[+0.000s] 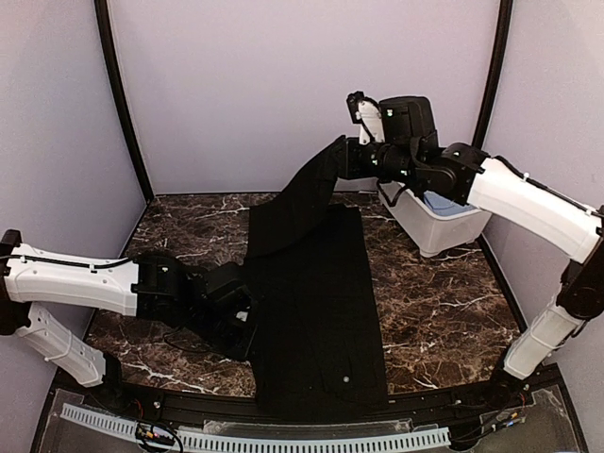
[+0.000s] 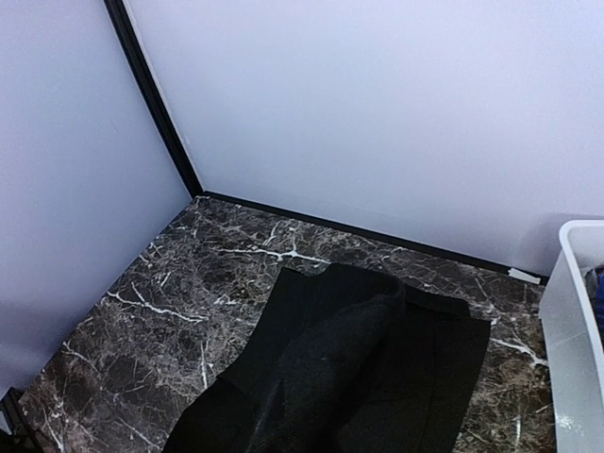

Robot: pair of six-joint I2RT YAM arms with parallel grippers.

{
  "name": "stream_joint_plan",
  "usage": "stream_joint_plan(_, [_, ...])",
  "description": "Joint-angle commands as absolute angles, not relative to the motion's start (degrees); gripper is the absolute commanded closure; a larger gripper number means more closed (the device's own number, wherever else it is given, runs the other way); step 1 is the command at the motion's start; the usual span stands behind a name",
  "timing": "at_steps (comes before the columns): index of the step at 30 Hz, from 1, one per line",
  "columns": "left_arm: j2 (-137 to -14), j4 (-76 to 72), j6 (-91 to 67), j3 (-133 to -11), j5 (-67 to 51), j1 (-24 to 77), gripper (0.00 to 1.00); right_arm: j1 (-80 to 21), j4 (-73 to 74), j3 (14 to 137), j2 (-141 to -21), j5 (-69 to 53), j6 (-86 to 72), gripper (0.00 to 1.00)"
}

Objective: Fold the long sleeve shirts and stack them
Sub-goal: Fold the 1/3-folded shirt at the center of the board.

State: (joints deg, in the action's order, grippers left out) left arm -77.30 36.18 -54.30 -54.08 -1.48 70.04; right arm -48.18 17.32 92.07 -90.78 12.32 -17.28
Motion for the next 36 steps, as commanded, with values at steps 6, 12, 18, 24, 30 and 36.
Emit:
stream_joint_plan(6, [-86.5, 33.1, -42.4, -61.3, -11.3, 70.5, 1.00, -46.9, 19.0, 87.2, -80.9, 22.3, -14.8, 1.00])
stream_joint_plan(12, [-90.6, 31.9, -39.3, -62.9, -15.6, 70.5, 1.00, -46.7, 19.4, 82.4, -77.0, 24.5, -15.0, 1.00])
stream_joint_plan(18, [-93.0, 31.4, -37.5, -63.4, -19.3, 70.6, 1.00, -46.5, 19.5, 80.9, -76.2, 25.8, -14.7, 1.00])
stream_joint_plan(24, [-94.5, 30.8, -36.9, -64.0, -20.4, 70.6, 1.00, -46.6, 19.5, 81.4, -76.1, 24.5, -14.1, 1.00])
stream_joint_plan(30, [-95.8, 29.4, -36.8, -64.0, -21.6, 70.6, 1.00, -46.6, 19.3, 80.6, -76.1, 21.4, -13.2, 1.00])
stream_joint_plan(36, [-97.4, 28.6, -36.2, -64.3, -22.7, 70.6, 0.95, -46.5, 19.2, 80.9, -75.4, 20.4, -12.8, 1.00])
